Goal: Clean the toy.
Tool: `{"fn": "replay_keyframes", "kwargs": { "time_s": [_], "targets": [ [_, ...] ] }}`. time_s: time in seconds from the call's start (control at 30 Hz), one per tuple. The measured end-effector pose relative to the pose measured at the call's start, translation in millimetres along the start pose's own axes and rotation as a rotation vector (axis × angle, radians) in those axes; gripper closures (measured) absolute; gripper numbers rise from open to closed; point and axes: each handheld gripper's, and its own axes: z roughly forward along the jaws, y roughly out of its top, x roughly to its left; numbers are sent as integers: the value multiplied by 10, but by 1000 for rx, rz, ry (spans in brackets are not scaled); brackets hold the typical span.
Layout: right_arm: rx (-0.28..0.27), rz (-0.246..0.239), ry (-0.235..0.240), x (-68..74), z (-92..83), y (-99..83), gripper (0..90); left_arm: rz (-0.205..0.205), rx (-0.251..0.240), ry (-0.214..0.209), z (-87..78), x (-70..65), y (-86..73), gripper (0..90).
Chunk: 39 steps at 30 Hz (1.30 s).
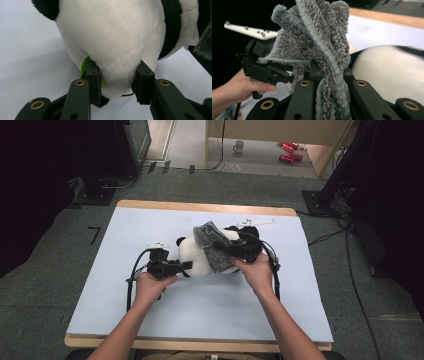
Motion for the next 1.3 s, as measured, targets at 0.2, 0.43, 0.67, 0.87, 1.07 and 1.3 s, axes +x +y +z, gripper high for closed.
{"fn": "replay_keyframes", "kwargs": {
  "time_s": [0.2, 0.43, 0.67, 0.87, 1.07, 1.3],
  "targets": [
    [29, -1, 36, 89, 194, -56, 796, 23, 0, 3, -7, -132, -23, 640],
    [85, -25, 46, 140, 515, -237, 786, 31, 23, 37, -2, -194, -37, 642],
    [112, -109, -43, 46, 485, -252, 787, 9, 41, 35, 22, -104, -27, 642],
    [104, -59, -75, -121, 341, -221, 791, -4, 41, 21, 29, -28, -3, 641],
    [74, -12, -91, -262, 152, -173, 793, 3, 40, 14, 38, 24, 36, 642],
    [14, 62, -121, -474, -150, -157, 793, 31, 51, 26, 53, 59, 97, 643]
  ]
}}
